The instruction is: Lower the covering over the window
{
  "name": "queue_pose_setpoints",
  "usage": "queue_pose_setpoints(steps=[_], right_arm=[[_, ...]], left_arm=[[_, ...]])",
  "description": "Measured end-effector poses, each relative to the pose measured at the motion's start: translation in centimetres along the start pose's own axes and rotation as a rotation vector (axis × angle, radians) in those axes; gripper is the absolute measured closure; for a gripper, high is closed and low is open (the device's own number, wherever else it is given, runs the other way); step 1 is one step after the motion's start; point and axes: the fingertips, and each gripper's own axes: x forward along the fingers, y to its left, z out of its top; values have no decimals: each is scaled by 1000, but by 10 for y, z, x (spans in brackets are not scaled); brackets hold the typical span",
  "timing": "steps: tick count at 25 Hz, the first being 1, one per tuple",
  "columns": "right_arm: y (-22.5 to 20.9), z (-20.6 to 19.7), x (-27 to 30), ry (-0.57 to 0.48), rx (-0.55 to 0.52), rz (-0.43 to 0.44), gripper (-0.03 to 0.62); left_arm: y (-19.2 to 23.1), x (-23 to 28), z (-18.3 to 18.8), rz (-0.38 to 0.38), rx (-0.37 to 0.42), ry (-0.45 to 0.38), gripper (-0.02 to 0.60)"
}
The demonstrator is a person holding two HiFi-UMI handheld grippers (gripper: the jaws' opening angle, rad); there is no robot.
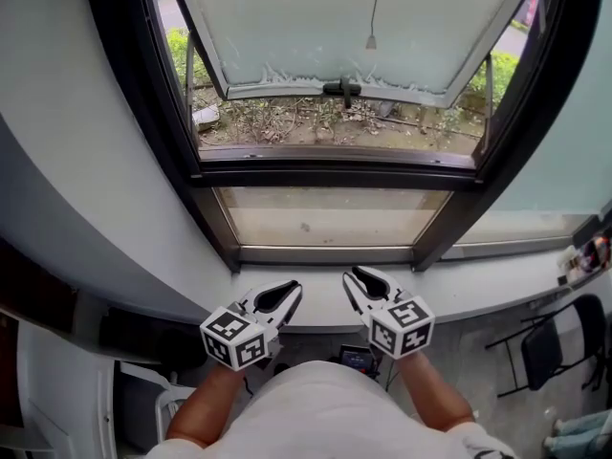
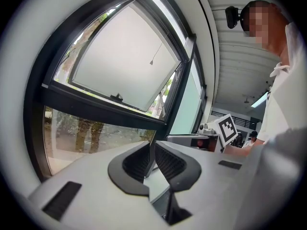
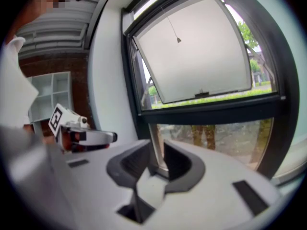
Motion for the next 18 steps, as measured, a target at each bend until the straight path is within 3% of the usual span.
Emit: queue_pose_setpoints(steps=[5,18], right_arm=[[-6,17,5,-17,-50,1,513],[-30,116,10,-144,-240,-54,513]], left_arm=[[4,8,15,-3,42,-9,549],[13,37,108,-32,260,-75,549]])
